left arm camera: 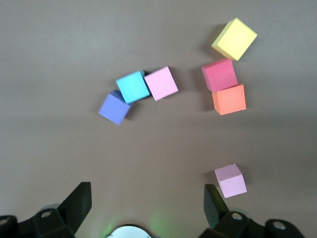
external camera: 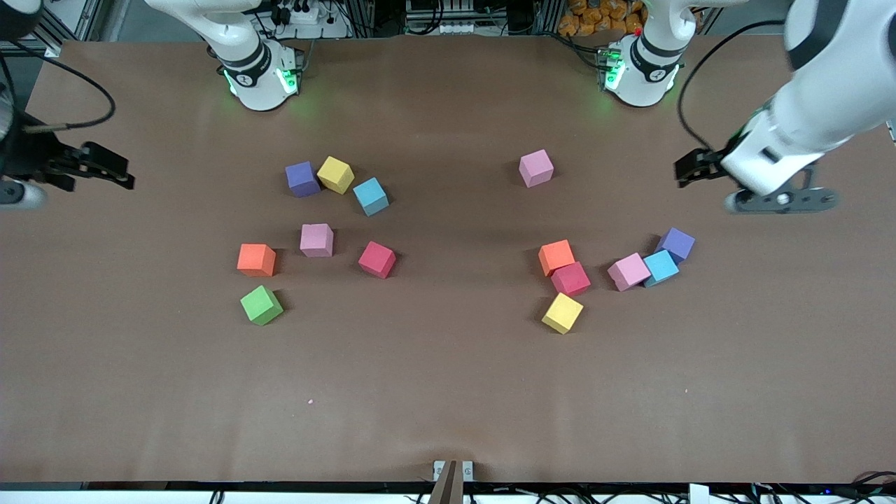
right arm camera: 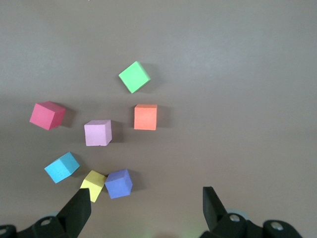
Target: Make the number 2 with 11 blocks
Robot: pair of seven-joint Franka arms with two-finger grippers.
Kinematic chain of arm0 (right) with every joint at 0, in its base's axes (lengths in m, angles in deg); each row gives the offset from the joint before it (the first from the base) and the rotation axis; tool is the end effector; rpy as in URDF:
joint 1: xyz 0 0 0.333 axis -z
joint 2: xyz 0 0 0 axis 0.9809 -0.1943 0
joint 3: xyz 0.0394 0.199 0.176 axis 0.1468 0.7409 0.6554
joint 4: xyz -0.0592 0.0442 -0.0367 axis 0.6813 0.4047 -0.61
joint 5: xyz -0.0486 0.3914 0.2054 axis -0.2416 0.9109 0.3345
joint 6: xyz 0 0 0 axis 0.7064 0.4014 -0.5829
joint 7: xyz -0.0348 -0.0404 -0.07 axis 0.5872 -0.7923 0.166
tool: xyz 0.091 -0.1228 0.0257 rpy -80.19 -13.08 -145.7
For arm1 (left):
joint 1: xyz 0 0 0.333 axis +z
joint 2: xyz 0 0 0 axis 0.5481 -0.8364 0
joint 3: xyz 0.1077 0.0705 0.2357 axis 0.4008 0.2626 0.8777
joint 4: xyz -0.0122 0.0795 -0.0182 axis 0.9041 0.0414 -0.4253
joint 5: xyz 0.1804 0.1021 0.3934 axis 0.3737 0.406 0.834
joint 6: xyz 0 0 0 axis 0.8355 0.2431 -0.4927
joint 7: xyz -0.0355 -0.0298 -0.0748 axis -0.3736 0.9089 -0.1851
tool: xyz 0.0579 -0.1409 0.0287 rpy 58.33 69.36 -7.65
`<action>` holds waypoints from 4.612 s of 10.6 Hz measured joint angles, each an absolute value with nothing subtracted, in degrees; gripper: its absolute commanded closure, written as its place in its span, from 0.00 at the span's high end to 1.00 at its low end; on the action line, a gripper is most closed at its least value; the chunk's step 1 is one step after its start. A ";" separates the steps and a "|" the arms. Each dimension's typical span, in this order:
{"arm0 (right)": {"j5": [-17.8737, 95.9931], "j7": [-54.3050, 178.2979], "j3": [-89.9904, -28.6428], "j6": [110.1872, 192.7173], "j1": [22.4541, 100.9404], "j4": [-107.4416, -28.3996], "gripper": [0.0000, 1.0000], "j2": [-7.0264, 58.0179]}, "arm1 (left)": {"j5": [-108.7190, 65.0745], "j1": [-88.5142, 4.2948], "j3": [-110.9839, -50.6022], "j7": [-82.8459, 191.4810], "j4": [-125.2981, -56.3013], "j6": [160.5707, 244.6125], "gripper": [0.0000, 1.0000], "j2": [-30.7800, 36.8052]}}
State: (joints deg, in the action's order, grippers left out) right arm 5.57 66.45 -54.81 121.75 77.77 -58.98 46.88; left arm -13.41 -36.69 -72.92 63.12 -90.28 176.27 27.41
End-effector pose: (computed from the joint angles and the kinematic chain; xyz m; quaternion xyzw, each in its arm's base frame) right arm 0.6026 0.0107 0.5021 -0.9980 -0.0064 0.0551 0.0299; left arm 0.5761 -0.1429 0.4359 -0.9964 -0.0128 0.0831 0.0144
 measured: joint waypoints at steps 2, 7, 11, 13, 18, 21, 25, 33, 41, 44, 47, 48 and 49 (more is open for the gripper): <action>7.22 66.17 -54.55 122.20 77.07 -59.02 1.00 43.40 | -13.62 -36.83 -78.28 72.63 -96.12 180.11 1.00 27.33; 7.31 69.77 -54.23 132.30 67.55 -68.74 1.00 37.75 | -13.63 -37.14 -89.69 88.16 -111.41 192.02 1.00 27.61; 7.30 69.76 -54.21 143.82 67.08 -84.51 1.00 42.75 | -15.91 -37.13 -95.83 95.48 -122.80 204.97 1.00 27.77; 7.30 69.76 -54.13 148.68 66.54 -89.73 1.00 44.44 | -17.43 -37.13 -98.84 99.96 -126.79 211.41 1.00 27.58; 6.35 69.75 -54.02 156.42 62.52 -103.57 1.00 48.28 | -17.74 -37.76 -101.28 110.83 -131.87 227.24 1.00 19.15; 5.44 69.75 -54.11 158.43 62.25 -107.37 1.00 50.13 | -17.74 -37.67 -101.22 111.05 -131.83 229.57 1.00 15.07; 5.42 69.75 -54.11 160.63 62.25 -109.27 1.00 50.40 | -17.47 -37.39 -101.14 111.04 -131.01 224.80 1.00 15.61; 5.36 69.72 -53.81 171.68 58.80 -120.19 1.00 50.12 | -16.19 -37.22 -100.93 110.89 -131.05 222.86 1.00 14.79; 5.35 69.73 -53.76 186.72 54.89 -127.15 0.86 44.45 | -13.45 -37.12 -101.01 110.57 -130.37 225.76 0.30 10.90; 5.36 69.72 -53.85 187.53 54.91 -126.93 0.14 44.57 | -12.00 -41.72 -101.35 110.57 -123.69 221.87 0.30 9.36; 5.36 69.73 -53.99 187.45 54.94 -126.31 0.13 45.74 | -9.61 -46.84 -101.36 110.57 -114.16 217.56 0.30 4.84; 5.36 69.73 -54.04 186.26 54.94 -125.42 0.13 46.31 | -7.86 -48.33 -101.36 110.60 -112.79 217.48 0.30 3.42; 5.36 69.72 -54.15 183.33 54.95 -123.80 0.13 47.21 | -6.57 -49.68 -101.34 110.68 -111.58 217.48 0.30 1.85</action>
